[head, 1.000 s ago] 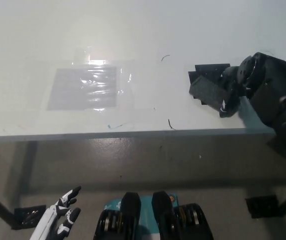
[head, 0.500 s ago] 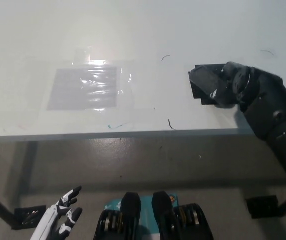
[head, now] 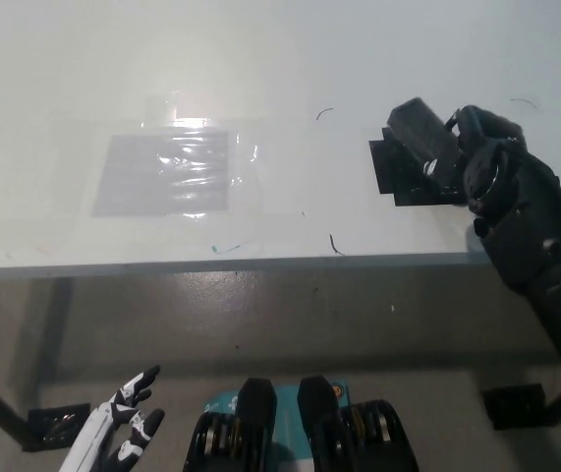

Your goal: A whiteboard eraser is kept on the black marked spot on the table infront of the robot and the robot uses its right hand to swipe it back and forth on the table twice to clean it

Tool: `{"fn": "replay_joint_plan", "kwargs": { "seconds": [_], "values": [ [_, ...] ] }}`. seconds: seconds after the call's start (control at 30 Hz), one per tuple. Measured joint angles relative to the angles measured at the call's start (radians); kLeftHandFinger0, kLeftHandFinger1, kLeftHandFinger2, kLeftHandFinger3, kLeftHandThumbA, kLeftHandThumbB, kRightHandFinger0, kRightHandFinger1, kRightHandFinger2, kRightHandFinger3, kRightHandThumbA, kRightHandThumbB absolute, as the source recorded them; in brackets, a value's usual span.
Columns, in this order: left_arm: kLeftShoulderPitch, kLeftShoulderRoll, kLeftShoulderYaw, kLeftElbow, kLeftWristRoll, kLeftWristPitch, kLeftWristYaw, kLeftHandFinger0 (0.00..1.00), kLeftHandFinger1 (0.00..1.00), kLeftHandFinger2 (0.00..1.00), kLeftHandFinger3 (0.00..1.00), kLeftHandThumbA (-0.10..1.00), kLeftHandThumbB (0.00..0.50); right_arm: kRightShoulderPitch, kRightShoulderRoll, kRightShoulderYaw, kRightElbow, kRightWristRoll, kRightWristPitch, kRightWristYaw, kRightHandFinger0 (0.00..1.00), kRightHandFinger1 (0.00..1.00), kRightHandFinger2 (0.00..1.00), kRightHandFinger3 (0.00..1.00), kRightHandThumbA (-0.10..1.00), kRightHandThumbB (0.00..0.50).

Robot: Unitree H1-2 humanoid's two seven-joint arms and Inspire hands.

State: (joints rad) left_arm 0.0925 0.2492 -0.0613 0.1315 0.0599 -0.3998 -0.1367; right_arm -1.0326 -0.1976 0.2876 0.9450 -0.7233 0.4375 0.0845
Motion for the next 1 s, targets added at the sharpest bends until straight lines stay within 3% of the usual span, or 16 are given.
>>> {"fn": "replay_joint_plan", "kwargs": {
  "seconds": [0.13,0.17,0.2,0.33,0.37,0.43,0.53,0.57,0.6,0.67,0.7,0.8,0.87,0.93,1.0],
  "values": [
    [-0.001,0.007,0.0,-0.002,0.005,0.0,0.0,1.0,1.0,1.0,1.0,0.82,0.43,-0.005,-0.006,0.003,0.003,0.001,-0.012,-0.048,0.0,0.13,0.24,0.6,0.14,0.166],
    [-0.001,0.009,0.0,-0.002,0.006,0.0,-0.001,1.0,1.0,1.0,1.0,0.83,0.431,-0.006,-0.006,0.008,0.007,0.001,-0.013,-0.054,0.01,0.14,0.24,0.67,0.13,0.168],
    [-0.001,0.011,0.0,-0.002,0.007,0.0,-0.001,1.0,1.0,1.0,1.0,0.83,0.431,-0.007,-0.006,0.018,0.017,0.0,-0.014,-0.064,0.0,0.06,0.17,0.79,0.11,0.164],
    [0.0,0.012,-0.002,-0.002,0.009,0.0,-0.001,1.0,1.0,1.0,1.0,0.83,0.427,-0.002,0.009,0.063,0.052,-0.001,-0.015,-0.083,0.0,0.01,0.12,0.77,0.13,0.167],
    [0.001,0.012,-0.002,-0.002,0.01,0.0,-0.002,1.0,1.0,1.0,1.0,0.82,0.426,-0.001,0.016,0.073,0.057,-0.001,-0.015,-0.084,0.02,0.04,0.16,0.82,0.15,0.172],
    [0.001,0.012,-0.002,-0.002,0.01,0.0,-0.002,1.0,1.0,1.0,1.0,0.82,0.426,0.006,0.036,0.095,0.064,-0.001,-0.015,-0.087,0.0,0.0,0.11,0.69,0.14,0.165],
    [0.003,0.012,-0.003,-0.002,0.011,0.0,-0.003,1.0,1.0,1.0,1.0,0.82,0.424,0.017,0.07,0.128,0.075,-0.004,-0.015,-0.099,0.0,0.0,0.01,0.68,0.19,0.168],
    [0.004,0.012,-0.003,-0.002,0.012,0.0,-0.003,1.0,1.0,1.0,1.0,0.82,0.425,0.016,0.074,0.137,0.078,-0.006,-0.015,-0.104,0.07,0.1,0.12,0.77,0.21,0.169],
    [0.004,0.012,-0.003,-0.002,0.012,0.0,-0.004,1.0,1.0,1.0,1.0,0.82,0.426,0.016,0.076,0.145,0.081,-0.008,-0.015,-0.109,0.24,0.31,0.35,0.89,0.25,0.173],
    [0.005,0.013,-0.003,-0.002,0.012,0.0,-0.004,1.0,1.0,1.0,1.0,0.81,0.427,0.016,0.083,0.159,0.088,-0.012,-0.015,-0.121,0.37,0.36,0.45,1.0,0.28,0.166],
    [0.006,0.013,-0.003,-0.002,0.012,0.0,-0.005,1.0,1.0,1.0,1.0,0.81,0.427,0.016,0.088,0.167,0.093,-0.013,-0.015,-0.126,0.31,0.32,0.43,1.0,0.27,0.167],
    [0.005,0.013,-0.003,-0.002,0.012,0.0,-0.009,1.0,1.0,1.0,1.0,0.81,0.428,0.016,0.105,0.179,0.1,-0.014,-0.013,-0.14,0.0,0.05,0.23,0.96,0.26,0.155],
    [0.005,0.013,-0.003,-0.002,0.011,0.0,-0.011,1.0,1.0,1.0,1.0,0.81,0.43,0.015,0.112,0.184,0.1,-0.015,-0.01,-0.143,0.0,0.05,0.2,0.92,0.27,0.147],
    [0.005,0.014,-0.003,-0.002,0.011,0.0,-0.013,1.0,1.0,1.0,1.0,0.81,0.427,0.013,0.124,0.189,0.1,-0.015,-0.007,-0.147,0.0,0.0,0.05,0.75,0.26,0.129],
    [0.006,0.014,-0.003,-0.002,0.011,0.0,-0.015,1.0,1.0,1.0,1.0,0.81,0.424,0.011,0.146,0.197,0.092,-0.015,-0.002,-0.147,0.0,0.0,0.0,0.72,0.23,0.138]
  ]
}}
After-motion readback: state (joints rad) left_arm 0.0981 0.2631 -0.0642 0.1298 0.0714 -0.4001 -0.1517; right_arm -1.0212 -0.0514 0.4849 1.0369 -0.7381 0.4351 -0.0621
